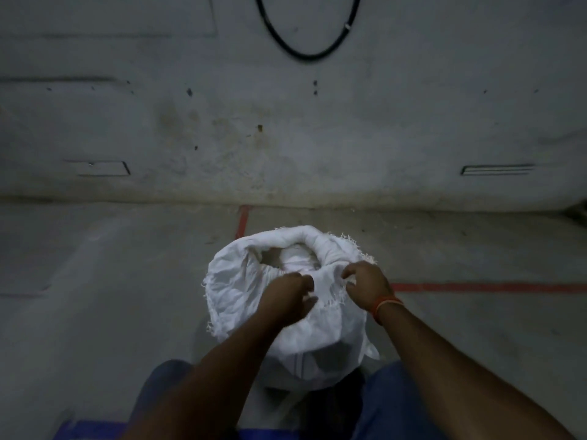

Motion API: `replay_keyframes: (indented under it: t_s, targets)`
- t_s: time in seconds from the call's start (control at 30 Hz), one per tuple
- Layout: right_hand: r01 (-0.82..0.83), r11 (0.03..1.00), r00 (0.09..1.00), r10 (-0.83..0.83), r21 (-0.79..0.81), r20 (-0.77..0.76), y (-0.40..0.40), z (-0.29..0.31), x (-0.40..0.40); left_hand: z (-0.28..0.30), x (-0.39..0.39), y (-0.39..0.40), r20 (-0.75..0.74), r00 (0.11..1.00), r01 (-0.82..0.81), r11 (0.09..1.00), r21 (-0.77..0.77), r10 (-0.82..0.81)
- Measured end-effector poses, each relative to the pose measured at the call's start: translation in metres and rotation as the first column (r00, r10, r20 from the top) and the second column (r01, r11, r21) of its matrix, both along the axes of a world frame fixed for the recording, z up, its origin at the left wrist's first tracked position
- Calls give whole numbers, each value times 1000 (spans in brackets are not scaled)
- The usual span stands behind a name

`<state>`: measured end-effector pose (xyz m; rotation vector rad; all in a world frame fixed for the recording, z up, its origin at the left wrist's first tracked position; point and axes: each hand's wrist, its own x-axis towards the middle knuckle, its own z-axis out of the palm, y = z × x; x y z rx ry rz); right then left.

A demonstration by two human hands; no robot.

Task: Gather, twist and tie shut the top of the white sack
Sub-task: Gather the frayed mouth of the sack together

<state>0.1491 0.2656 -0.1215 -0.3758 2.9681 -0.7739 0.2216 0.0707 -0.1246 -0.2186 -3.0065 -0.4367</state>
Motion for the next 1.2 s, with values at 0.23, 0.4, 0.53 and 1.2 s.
replay_keyframes:
  t_s: [0.23, 0.4, 0.53, 1.2]
  targets:
    - [-228, 940, 972, 205, 254, 113, 5, -30, -21, -59, -28, 12, 240, 971, 21, 990, -136, 12]
    - [-341, 875, 936, 283, 343, 210, 19, -39, -33, -58, -47, 2, 191, 981, -25, 999, -35, 32]
    - [-235, 906, 972, 215, 352, 96, 28, -23, -37, -31, -53, -4, 91, 996, 9, 990, 141, -22]
    - [-358, 758, 834, -4, -546, -552, 56, 159, -3, 171, -61, 40, -245, 918, 368, 900, 231, -312]
